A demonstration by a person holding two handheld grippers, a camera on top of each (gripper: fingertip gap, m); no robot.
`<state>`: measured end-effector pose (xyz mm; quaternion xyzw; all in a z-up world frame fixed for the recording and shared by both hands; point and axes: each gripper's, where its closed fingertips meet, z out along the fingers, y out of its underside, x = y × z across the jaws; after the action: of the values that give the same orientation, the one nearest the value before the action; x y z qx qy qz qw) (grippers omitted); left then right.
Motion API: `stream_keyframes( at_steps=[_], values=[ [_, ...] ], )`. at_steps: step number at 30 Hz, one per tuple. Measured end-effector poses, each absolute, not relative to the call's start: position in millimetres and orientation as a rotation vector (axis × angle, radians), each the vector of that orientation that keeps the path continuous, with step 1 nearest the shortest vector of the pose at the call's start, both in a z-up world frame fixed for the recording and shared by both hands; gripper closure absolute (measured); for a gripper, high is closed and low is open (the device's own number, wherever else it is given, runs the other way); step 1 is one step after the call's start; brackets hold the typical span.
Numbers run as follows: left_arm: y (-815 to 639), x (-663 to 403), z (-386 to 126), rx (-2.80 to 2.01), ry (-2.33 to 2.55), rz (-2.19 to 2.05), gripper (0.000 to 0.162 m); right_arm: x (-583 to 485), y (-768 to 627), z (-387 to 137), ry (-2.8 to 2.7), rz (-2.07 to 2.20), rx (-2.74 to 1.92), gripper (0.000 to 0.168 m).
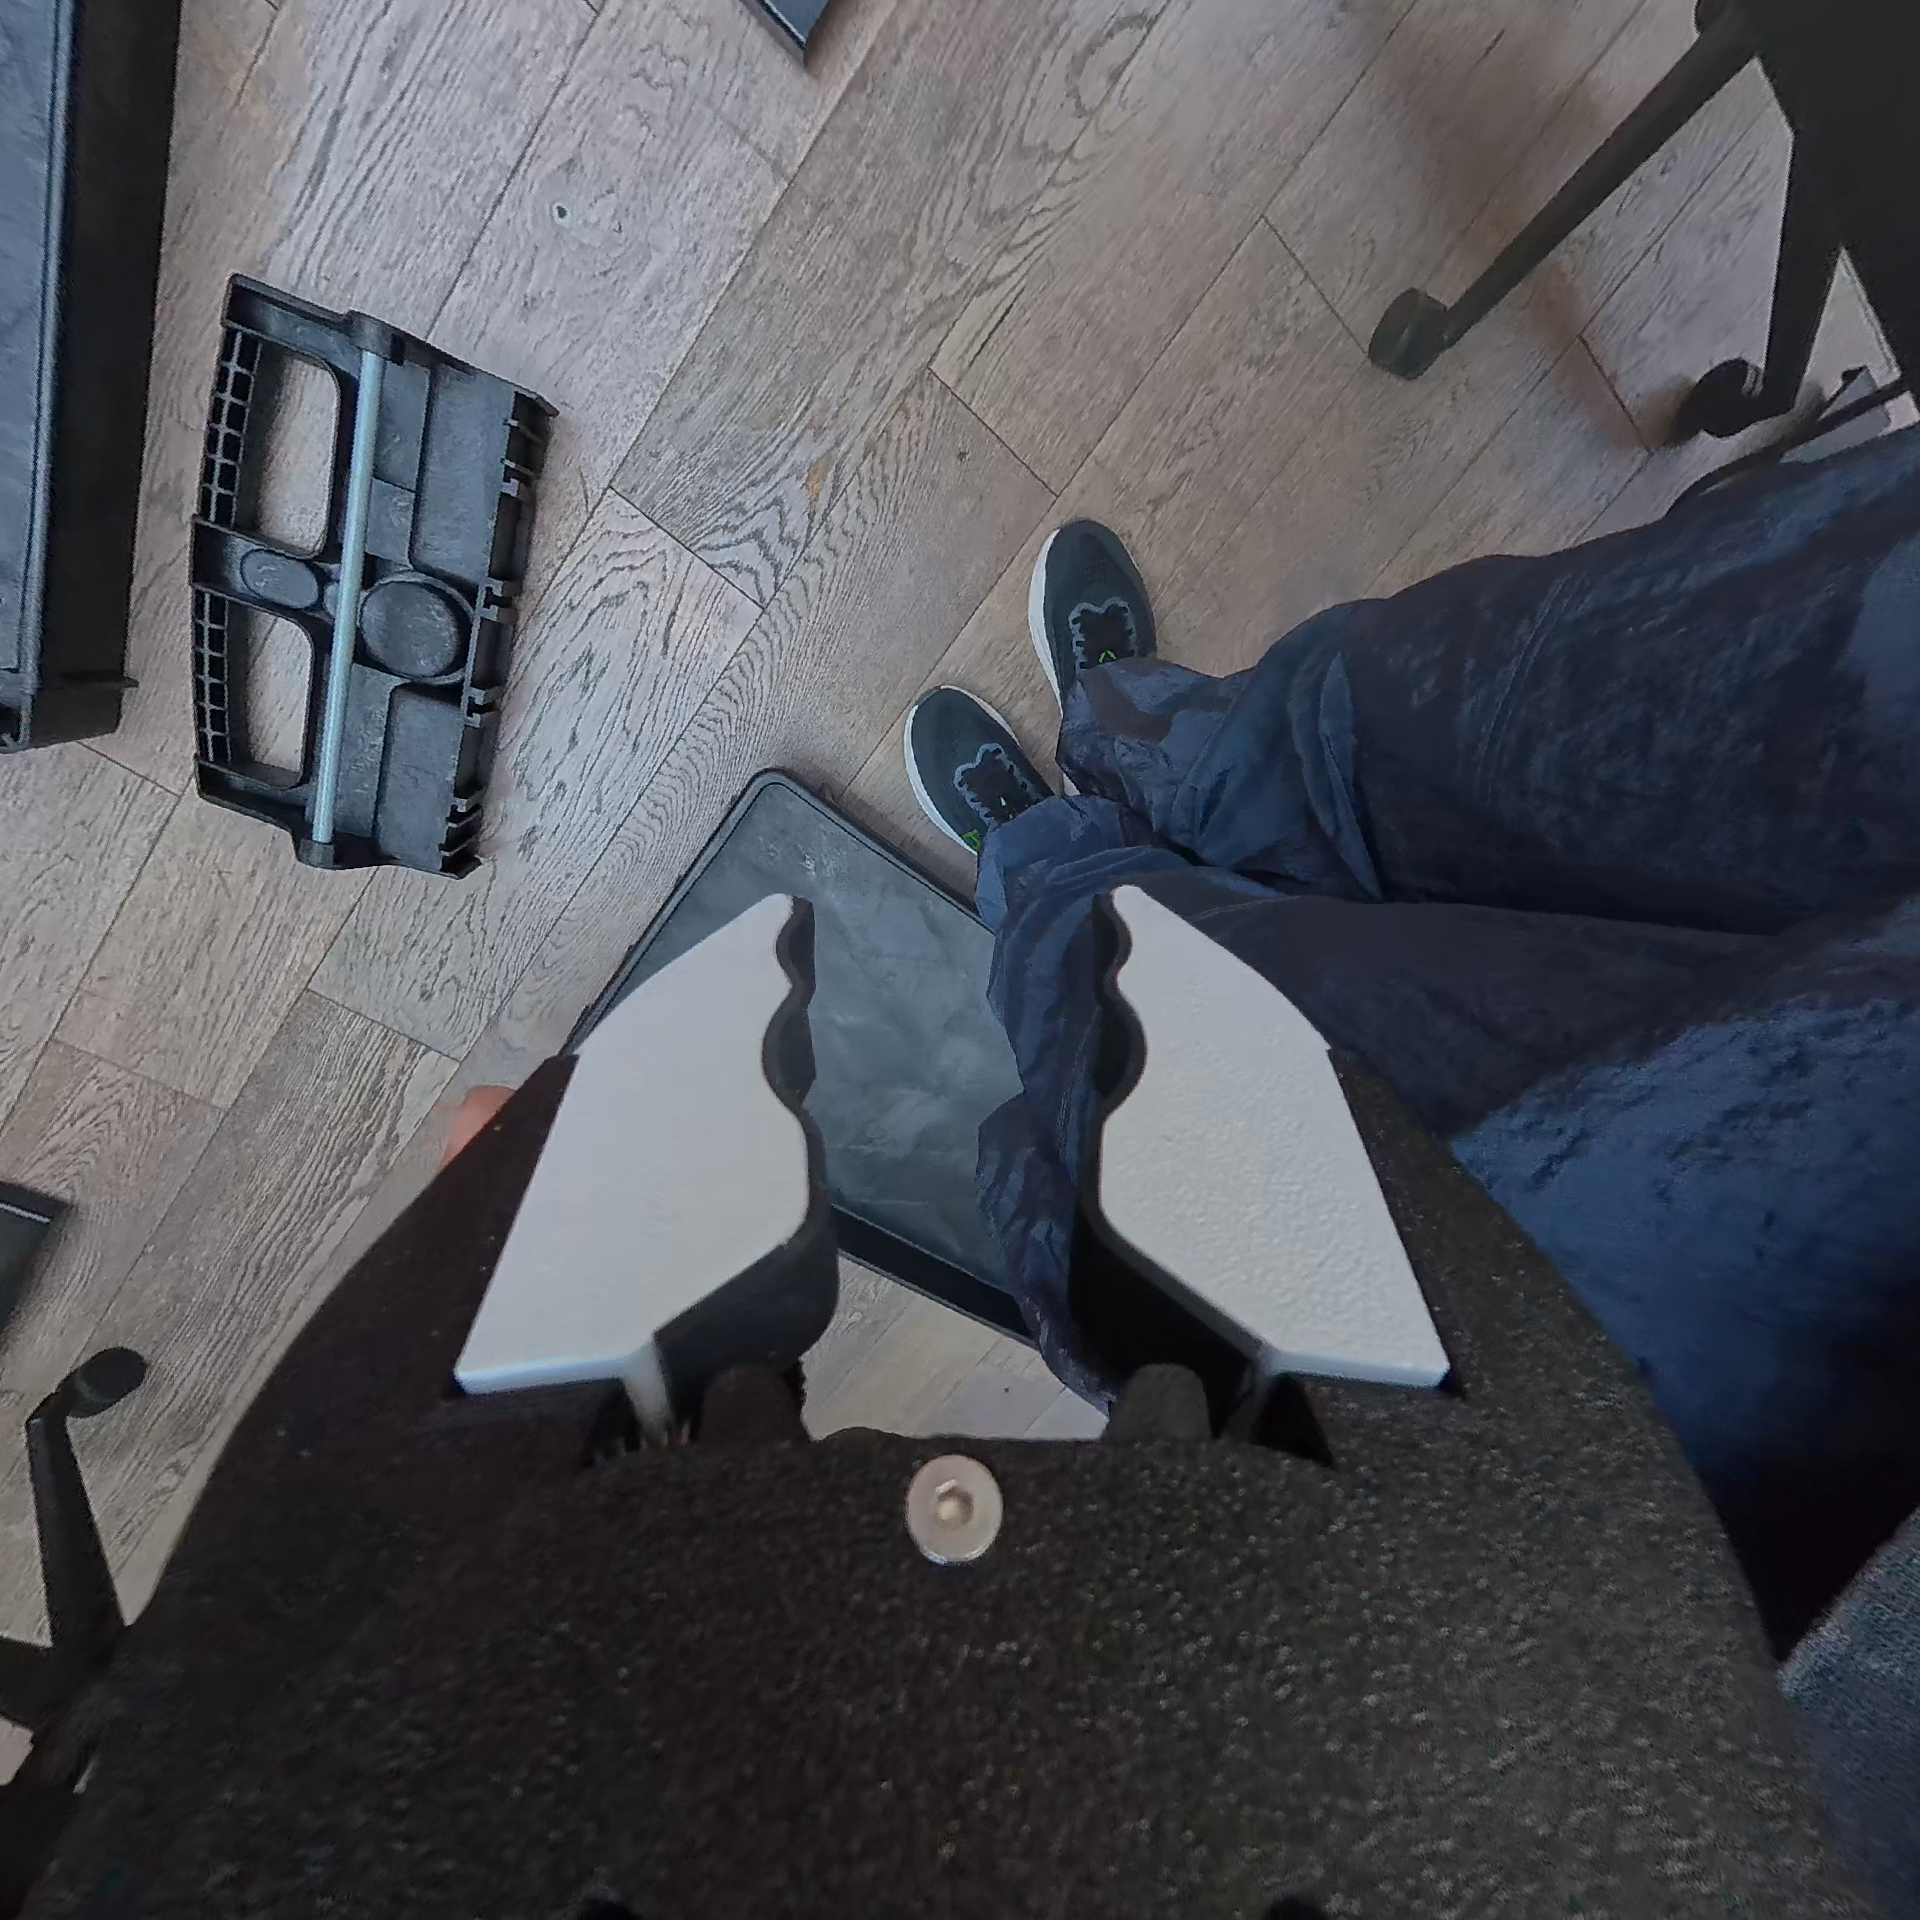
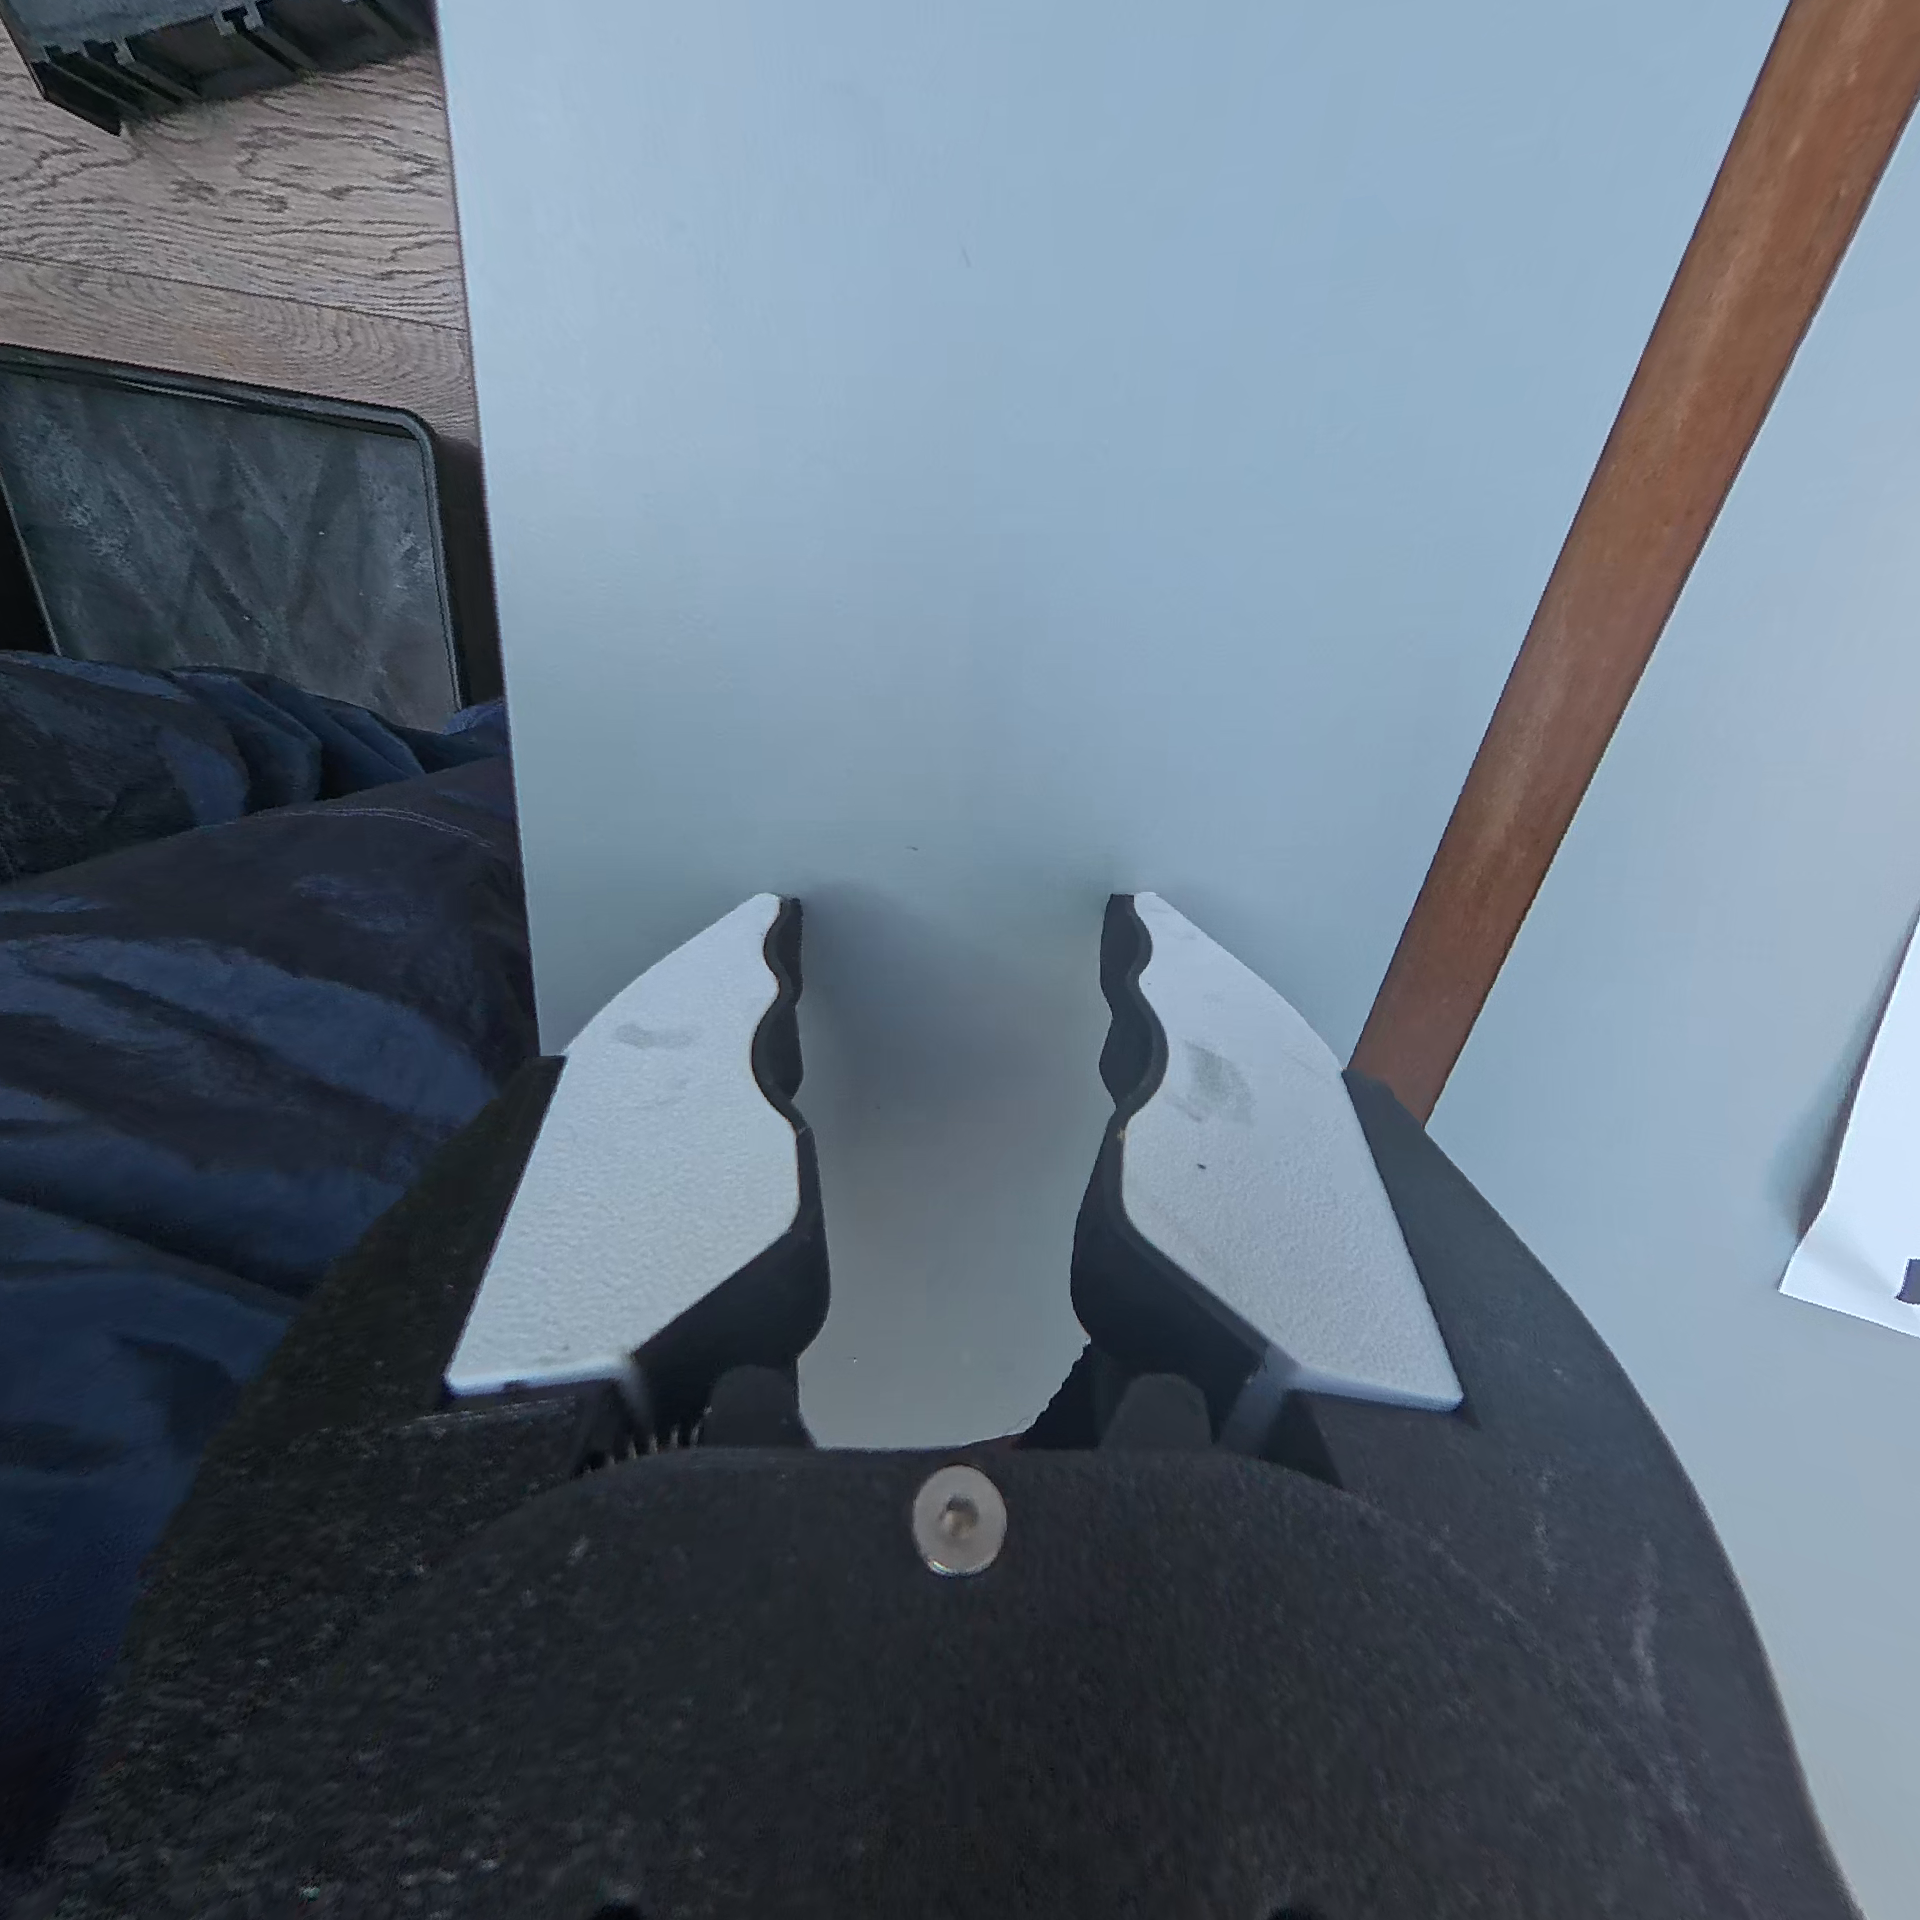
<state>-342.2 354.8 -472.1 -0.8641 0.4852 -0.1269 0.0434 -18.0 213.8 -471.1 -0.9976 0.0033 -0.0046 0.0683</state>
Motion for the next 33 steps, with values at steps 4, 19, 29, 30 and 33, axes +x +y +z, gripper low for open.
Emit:
stream_keyframes(
  at_steps=[4, 19, 29, 30, 33],
  values=[
    [360, -348, -472, -2.668, 1.434, -0.382, 0.110, -20, 215, -469, -0.001, -0.012, -3.012, 0.115],
    [455, -369, -407, -2.448, 0.789, -0.246, 0.129, -34, 218, -463, -0.135, -0.079, -2.991, 0.168],
    [480, -368, -382, -2.342, 0.749, -0.232, 0.151, -33, 223, -463, -0.126, -0.085, -2.975, 0.168],
    [479, -367, -382, -2.339, 0.757, -0.235, 0.155, -32, 221, -462, -0.122, -0.087, -2.976, 0.168],
    [478, -365, -380, -2.321, 0.779, -0.237, 0.162, -31, 218, -461, -0.112, -0.092, -2.979, 0.168]
  ],
)
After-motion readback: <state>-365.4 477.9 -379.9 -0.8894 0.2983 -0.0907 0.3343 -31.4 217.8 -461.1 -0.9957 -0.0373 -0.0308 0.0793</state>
